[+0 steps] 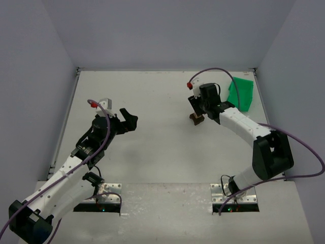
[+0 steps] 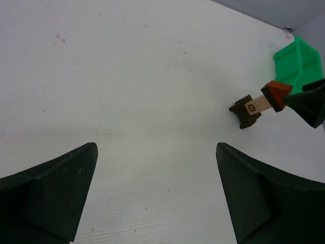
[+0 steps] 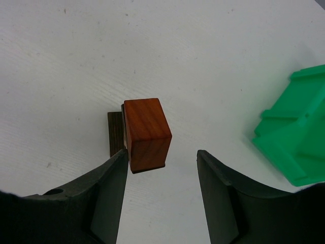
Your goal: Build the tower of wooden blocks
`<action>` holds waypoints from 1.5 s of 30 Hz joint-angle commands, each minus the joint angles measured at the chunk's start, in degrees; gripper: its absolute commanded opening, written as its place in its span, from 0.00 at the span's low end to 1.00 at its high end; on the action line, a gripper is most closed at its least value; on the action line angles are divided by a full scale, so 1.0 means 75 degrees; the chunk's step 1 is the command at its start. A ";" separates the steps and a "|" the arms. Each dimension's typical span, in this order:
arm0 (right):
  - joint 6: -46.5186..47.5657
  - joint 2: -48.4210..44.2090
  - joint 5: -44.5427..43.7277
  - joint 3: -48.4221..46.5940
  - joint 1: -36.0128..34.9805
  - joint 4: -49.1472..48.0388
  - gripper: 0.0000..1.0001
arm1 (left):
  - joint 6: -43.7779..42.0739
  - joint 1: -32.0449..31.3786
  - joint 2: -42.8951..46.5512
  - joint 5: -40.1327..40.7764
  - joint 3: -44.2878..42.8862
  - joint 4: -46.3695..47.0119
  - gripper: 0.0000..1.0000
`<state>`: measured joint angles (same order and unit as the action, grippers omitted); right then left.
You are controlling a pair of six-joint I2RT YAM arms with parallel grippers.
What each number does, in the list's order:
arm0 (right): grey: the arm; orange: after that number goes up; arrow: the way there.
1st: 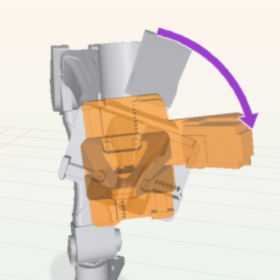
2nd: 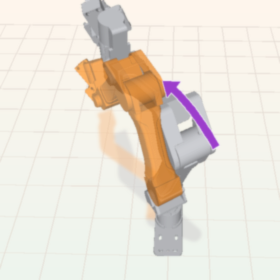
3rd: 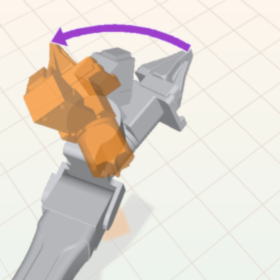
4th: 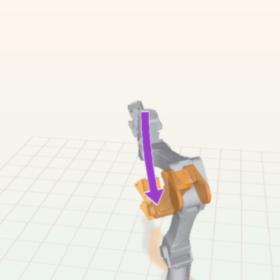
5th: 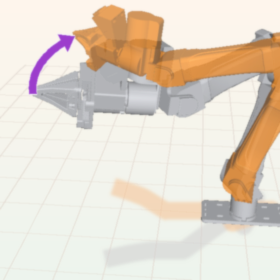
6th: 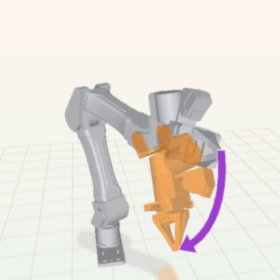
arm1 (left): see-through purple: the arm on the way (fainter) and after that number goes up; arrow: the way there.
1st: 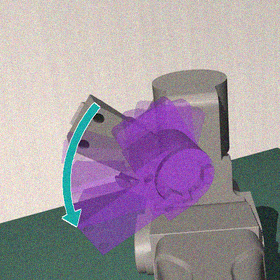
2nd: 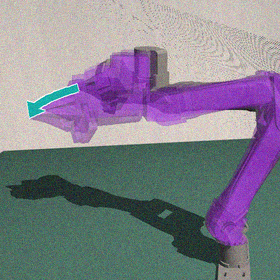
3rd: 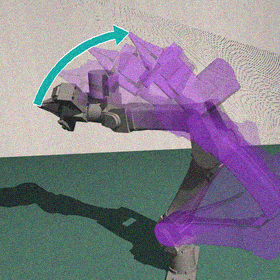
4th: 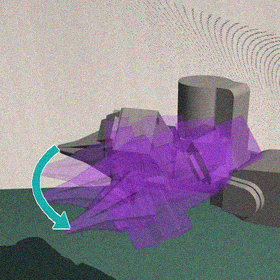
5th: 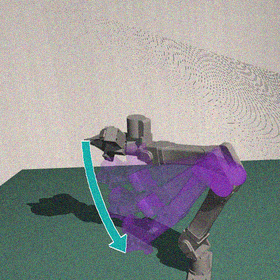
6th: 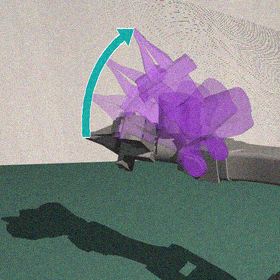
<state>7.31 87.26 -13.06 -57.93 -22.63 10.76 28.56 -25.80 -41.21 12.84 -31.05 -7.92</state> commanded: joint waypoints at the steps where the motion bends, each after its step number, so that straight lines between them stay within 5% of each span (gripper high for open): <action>1: 0.0009 -0.0406 0.0165 -0.0021 0.0029 -0.0124 0.58 | -0.0057 0.0030 0.0116 -0.0072 -0.0008 0.0341 1.00; 6: -0.0219 -0.0784 0.0653 -0.0121 0.0023 0.0161 0.69 | -0.0057 0.0030 0.0139 -0.0038 -0.0014 0.0323 1.00; 10: -0.0723 -0.1448 0.0430 -0.0026 0.0029 0.0365 0.99 | -0.0046 0.0030 0.0144 0.0004 -0.0020 0.0313 1.00; 26: -0.5536 -0.5410 -0.2999 0.2727 0.0025 0.3258 0.99 | 0.0149 0.0023 0.0385 0.0506 -0.0079 -0.0057 1.00; 35: -0.4999 -0.8238 -0.2655 0.4384 0.0029 0.2271 0.99 | 0.0189 0.0030 0.0404 0.0702 -0.0091 -0.0162 1.00; 45: -0.5053 -0.8306 -0.2842 0.4438 0.0029 0.2439 0.99 | 0.0200 0.0030 0.0479 0.0721 -0.0051 -0.0181 1.00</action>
<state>-29.79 24.48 -31.69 -24.14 -22.61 30.51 29.51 -25.80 -38.51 17.54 -31.05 -10.17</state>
